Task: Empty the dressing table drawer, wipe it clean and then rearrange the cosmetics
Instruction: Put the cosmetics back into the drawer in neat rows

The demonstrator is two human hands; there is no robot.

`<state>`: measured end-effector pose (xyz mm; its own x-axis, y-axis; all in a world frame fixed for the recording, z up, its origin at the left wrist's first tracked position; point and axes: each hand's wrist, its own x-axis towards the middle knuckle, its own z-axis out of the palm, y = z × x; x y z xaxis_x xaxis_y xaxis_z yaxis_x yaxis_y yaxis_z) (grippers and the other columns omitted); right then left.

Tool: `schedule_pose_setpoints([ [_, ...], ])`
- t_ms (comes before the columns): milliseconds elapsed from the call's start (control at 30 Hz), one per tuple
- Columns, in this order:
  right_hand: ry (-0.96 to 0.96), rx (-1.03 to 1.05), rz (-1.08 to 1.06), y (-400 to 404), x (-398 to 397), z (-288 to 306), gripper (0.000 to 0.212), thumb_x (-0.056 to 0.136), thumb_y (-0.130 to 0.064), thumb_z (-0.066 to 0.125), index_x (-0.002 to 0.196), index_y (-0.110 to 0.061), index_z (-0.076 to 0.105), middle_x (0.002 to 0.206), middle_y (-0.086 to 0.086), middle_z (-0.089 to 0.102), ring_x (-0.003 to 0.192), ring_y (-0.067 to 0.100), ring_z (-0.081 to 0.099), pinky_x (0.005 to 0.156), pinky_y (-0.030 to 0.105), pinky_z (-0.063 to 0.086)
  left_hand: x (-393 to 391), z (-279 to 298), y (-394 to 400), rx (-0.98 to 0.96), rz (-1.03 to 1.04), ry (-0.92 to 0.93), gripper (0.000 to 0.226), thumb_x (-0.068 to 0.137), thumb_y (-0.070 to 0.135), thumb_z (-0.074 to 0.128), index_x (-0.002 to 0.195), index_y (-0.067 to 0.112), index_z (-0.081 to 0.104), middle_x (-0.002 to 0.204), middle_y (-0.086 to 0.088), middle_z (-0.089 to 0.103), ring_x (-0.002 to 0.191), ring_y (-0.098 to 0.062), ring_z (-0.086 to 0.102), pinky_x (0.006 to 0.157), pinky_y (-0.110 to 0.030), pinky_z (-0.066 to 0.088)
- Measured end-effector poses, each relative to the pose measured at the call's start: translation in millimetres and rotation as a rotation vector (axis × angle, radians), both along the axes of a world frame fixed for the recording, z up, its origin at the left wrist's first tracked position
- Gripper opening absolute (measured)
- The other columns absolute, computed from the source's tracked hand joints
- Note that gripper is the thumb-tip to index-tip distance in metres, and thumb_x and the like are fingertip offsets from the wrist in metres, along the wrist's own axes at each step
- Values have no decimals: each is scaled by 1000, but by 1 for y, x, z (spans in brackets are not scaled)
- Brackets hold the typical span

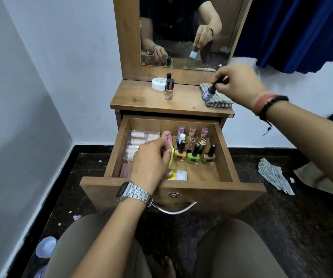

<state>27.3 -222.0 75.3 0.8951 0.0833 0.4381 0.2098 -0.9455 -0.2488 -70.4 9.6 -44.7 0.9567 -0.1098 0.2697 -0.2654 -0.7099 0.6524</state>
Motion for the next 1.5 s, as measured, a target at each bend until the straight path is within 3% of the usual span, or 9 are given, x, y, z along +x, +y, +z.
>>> schedule_pose_setpoints([
  [133, 149, -11, 170, 19, -59, -9, 16, 81, -5, 67, 89, -16, 76, 79, -9, 66, 67, -3, 56, 65, -1, 38, -1, 1, -1, 18, 23, -3, 7, 87, 19, 60, 88, 21, 66, 86, 3, 70, 83, -19, 64, 69, -30, 49],
  [333, 344, -139, 272, 58, -81, -60, 20, 82, -6, 62, 94, -18, 74, 95, -2, 73, 85, 13, 66, 79, 27, 53, -3, 1, -1, 35, 54, -36, 6, 86, 20, 62, 89, 20, 67, 86, 1, 71, 86, -22, 64, 71, -31, 48],
  [533, 438, -278, 251, 66, -66, -102, 21, 84, -6, 59, 97, -18, 69, 104, 5, 68, 102, 27, 62, 77, 25, 41, 0, 0, 1, 29, 51, -41, 5, 87, 21, 62, 88, 21, 67, 85, 2, 70, 85, -21, 64, 73, -35, 51],
  [800, 438, -375, 280, 74, -63, -114, 22, 85, -5, 55, 101, -16, 66, 106, 10, 63, 99, 34, 61, 80, 36, 48, 0, -1, 1, 8, 41, -28, 5, 88, 21, 61, 87, 23, 66, 84, 5, 69, 81, -16, 64, 70, -32, 52],
  [900, 445, -368, 294, 73, -68, -106, 23, 86, -6, 56, 104, -17, 65, 107, 9, 63, 101, 31, 61, 80, 36, 48, -1, 0, 1, 13, 47, -17, 5, 89, 22, 61, 87, 24, 66, 85, 6, 69, 81, -14, 64, 70, -33, 53],
  [1033, 382, -363, 261, 74, -76, -70, 2, 86, -25, 60, 88, -24, 59, 94, 3, 65, 88, 26, 63, 70, 32, 48, -2, 2, 0, 18, 44, -15, 5, 89, 22, 61, 89, 23, 65, 86, 5, 69, 81, -16, 64, 72, -34, 52],
  [1133, 277, -244, 256, 77, -64, -30, 11, 86, -18, 60, 91, -18, 70, 86, -1, 69, 74, 14, 62, 66, 25, 46, -3, 4, 0, 20, 35, 5, 7, 89, 20, 59, 88, 23, 66, 87, 5, 70, 82, -16, 64, 72, -34, 52],
  [1300, 98, -125, 147, 80, 4, 21, 21, 90, -11, 57, 101, -17, 73, 103, 3, 70, 97, 19, 63, 92, 33, 50, -5, 6, 0, 5, 28, 11, 9, 88, 17, 59, 86, 22, 66, 83, 6, 69, 77, -13, 63, 67, -30, 52],
  [1500, 145, -147, 63, 90, 76, 30, 24, 91, -9, 53, 106, -16, 72, 109, 5, 69, 102, 22, 62, 93, 33, 48, -3, 4, 1, -9, 26, 12, 8, 89, 20, 58, 88, 24, 65, 83, 6, 68, 77, -14, 63, 67, -29, 51],
])
